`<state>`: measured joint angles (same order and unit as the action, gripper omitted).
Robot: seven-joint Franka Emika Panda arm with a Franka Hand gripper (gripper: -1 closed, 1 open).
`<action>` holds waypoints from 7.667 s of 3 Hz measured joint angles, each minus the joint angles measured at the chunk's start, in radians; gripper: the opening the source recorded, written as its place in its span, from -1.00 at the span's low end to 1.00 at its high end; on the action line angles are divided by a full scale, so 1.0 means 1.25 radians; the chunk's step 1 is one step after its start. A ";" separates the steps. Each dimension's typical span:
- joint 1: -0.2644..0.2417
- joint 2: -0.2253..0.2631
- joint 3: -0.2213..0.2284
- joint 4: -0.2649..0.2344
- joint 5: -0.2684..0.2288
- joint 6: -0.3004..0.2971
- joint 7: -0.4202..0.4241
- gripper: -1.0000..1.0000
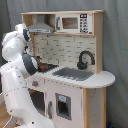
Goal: Play with the kitchen
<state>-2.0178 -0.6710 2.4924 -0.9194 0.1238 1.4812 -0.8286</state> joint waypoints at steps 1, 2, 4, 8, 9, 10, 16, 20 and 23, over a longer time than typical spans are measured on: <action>0.000 0.033 -0.001 0.001 -0.002 -0.076 0.009 -1.00; 0.002 0.060 -0.001 0.001 -0.003 -0.152 0.028 -1.00; 0.006 0.137 -0.007 -0.056 -0.050 -0.261 0.074 -1.00; 0.100 0.329 -0.005 -0.305 -0.163 -0.230 0.162 -1.00; 0.122 0.381 -0.003 -0.377 -0.191 -0.203 0.189 -1.00; 0.139 0.439 -0.001 -0.453 -0.224 -0.168 0.216 -1.00; 0.145 0.639 -0.105 -0.687 -0.425 0.045 0.298 -1.00; 0.143 0.467 -0.229 -0.736 -0.372 0.227 0.266 -1.00; 0.130 0.408 -0.236 -0.705 -0.291 0.255 0.216 1.00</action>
<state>-1.8556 -0.1616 2.1970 -1.8002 -0.2394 1.8003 -0.5581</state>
